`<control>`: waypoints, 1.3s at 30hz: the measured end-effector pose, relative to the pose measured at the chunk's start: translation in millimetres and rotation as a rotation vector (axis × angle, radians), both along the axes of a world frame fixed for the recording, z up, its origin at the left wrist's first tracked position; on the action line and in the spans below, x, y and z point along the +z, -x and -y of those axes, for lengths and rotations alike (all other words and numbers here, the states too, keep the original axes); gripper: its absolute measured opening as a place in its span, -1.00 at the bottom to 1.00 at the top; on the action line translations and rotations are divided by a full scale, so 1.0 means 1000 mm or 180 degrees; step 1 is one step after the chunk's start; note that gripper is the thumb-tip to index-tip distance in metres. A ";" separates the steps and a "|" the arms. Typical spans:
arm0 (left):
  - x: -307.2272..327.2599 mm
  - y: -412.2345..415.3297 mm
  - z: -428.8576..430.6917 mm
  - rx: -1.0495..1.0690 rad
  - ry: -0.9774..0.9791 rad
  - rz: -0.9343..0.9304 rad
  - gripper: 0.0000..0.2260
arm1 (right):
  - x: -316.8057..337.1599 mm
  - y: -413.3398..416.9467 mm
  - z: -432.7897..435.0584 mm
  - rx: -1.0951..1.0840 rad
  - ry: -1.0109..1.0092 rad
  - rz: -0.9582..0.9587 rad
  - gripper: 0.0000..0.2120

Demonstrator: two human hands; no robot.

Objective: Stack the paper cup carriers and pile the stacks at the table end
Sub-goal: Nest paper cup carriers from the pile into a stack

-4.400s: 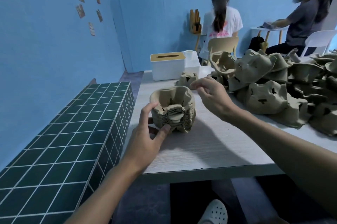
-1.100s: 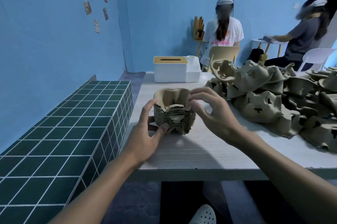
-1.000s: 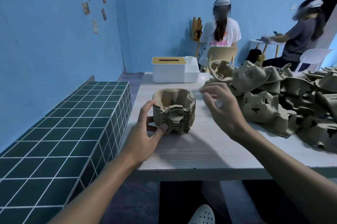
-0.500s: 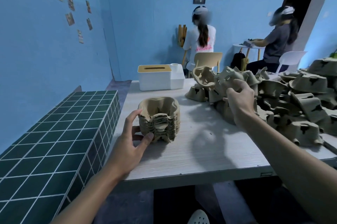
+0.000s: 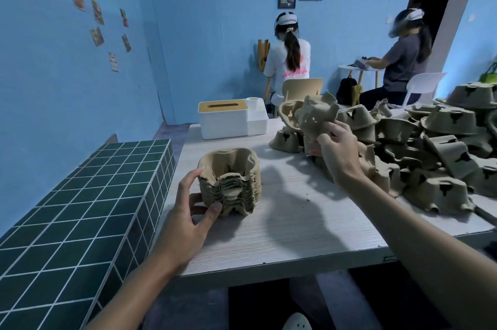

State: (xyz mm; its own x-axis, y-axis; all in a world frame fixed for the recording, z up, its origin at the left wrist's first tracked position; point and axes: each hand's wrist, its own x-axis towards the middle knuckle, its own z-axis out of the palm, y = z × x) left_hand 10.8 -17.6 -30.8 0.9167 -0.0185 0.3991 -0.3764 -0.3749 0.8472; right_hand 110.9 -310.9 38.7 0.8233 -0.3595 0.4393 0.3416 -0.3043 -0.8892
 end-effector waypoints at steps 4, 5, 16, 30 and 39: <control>0.000 0.000 -0.001 0.0016 -0.0075 0.0008 -0.40 | -0.014 0.011 -0.003 0.0005 0.1275 0.0434 -0.72; 0.000 0.000 -0.001 0.0025 -0.0107 0.0010 -0.40 | -0.019 0.014 -0.003 0.0052 0.1612 0.0570 -0.75; 0.000 0.001 -0.001 0.0041 -0.0174 0.0055 -0.40 | -0.052 0.033 0.002 0.0614 0.2244 0.0510 -0.82; 0.004 0.003 0.001 0.0049 -0.0210 0.0024 -0.43 | -0.029 0.038 -0.021 0.0322 0.1495 0.0813 -0.90; 0.000 -0.002 -0.002 0.0077 -0.0154 0.0067 -0.38 | 0.015 0.060 -0.073 0.0899 0.1441 0.1401 -0.91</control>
State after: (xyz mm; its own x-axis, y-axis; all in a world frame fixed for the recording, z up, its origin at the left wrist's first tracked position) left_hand 13.1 -15.9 -31.1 0.9085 -0.0162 0.4175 -0.3843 -0.4243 0.8199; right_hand 50.6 -237.6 53.6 0.5692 0.1401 0.8102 0.7624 -0.4590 -0.4562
